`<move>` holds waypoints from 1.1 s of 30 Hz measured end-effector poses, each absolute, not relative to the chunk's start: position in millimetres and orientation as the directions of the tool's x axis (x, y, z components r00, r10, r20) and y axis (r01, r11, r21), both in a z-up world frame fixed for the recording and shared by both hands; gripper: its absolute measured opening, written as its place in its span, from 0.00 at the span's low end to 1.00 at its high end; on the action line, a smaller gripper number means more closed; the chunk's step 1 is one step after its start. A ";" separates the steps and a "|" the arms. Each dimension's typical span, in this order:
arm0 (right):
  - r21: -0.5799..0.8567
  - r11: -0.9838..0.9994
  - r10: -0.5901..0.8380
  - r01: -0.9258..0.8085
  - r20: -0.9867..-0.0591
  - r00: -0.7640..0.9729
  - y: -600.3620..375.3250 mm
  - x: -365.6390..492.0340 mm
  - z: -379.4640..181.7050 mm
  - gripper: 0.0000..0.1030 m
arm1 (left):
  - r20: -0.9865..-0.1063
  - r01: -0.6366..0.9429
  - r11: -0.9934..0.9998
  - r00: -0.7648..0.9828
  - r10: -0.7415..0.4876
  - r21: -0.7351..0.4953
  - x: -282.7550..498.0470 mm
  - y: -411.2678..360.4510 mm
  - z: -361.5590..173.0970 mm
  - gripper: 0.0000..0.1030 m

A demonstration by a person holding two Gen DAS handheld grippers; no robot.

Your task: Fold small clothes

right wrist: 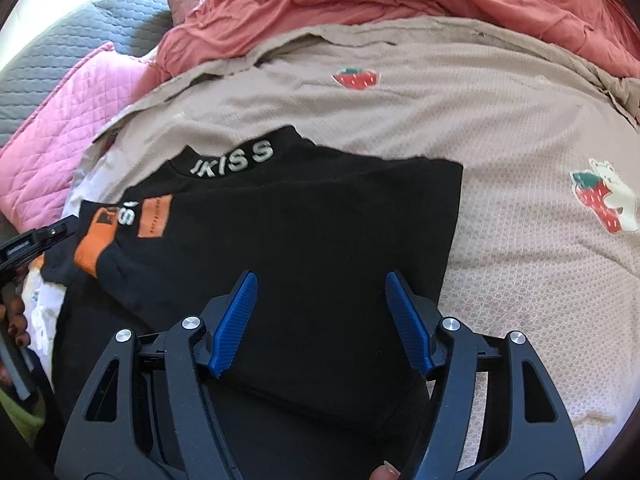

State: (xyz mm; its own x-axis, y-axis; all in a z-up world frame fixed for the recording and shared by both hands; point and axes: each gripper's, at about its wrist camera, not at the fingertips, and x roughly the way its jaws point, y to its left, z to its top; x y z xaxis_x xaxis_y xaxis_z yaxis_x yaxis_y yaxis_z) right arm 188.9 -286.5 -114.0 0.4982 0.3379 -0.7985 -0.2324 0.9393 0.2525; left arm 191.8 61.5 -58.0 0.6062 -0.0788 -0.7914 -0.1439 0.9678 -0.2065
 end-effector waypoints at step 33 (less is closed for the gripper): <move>0.285 0.944 0.327 -0.165 -0.754 0.570 -318.3 193.3 -93.1 0.74 | -0.846 -0.058 0.997 0.533 -0.011 -0.050 189.9 23.8 -83.2 0.63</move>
